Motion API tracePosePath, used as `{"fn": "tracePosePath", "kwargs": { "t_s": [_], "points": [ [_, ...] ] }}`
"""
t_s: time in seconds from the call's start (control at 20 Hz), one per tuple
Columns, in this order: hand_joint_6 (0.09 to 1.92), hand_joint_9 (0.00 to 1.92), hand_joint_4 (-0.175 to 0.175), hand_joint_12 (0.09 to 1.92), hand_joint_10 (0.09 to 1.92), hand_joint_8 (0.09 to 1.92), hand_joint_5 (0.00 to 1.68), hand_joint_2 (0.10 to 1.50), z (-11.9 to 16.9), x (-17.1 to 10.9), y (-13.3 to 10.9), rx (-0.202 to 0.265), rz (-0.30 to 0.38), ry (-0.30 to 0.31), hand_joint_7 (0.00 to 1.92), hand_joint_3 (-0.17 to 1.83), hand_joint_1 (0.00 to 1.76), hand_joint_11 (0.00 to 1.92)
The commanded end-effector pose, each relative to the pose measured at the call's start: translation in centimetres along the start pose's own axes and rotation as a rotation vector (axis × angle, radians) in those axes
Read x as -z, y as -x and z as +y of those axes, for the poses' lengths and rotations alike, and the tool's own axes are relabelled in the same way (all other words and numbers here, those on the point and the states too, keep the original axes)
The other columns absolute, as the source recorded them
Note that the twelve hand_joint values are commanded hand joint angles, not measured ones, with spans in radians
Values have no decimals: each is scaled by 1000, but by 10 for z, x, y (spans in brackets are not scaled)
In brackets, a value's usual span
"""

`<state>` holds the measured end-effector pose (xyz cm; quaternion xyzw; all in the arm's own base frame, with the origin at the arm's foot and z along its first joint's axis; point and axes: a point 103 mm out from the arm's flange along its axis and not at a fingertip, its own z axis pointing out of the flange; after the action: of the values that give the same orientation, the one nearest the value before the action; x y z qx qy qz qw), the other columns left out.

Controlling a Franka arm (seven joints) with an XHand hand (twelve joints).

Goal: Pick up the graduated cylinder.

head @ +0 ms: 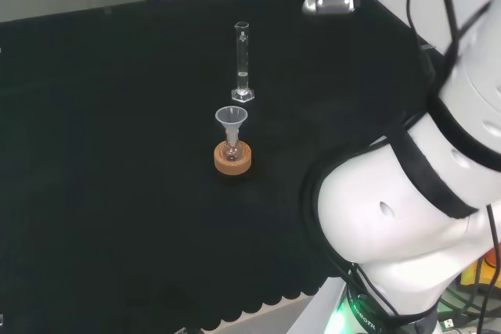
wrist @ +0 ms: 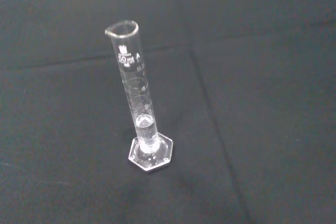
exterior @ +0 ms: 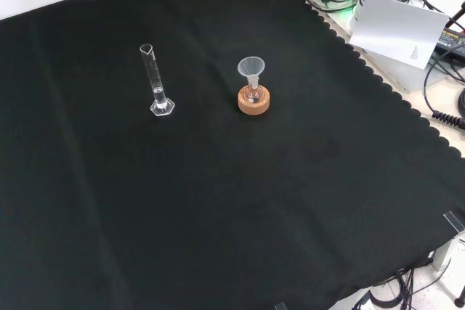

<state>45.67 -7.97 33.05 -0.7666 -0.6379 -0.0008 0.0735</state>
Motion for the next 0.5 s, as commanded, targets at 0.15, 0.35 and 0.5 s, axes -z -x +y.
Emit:
{"fn": "tracePosePath", "kwargs": {
  "t_s": [0.15,0.35,0.5],
  "points": [
    [87,219,-47,1412,719,617,164,1182,71,-51,20,74,111,11,16,-76,404,47],
    [87,232,-49,1412,726,629,171,1158,78,-67,21,92,113,-3,27,-91,442,50],
    [87,265,-53,1413,732,648,198,1146,80,-80,20,97,119,-13,65,-101,488,54]
  ]
}}
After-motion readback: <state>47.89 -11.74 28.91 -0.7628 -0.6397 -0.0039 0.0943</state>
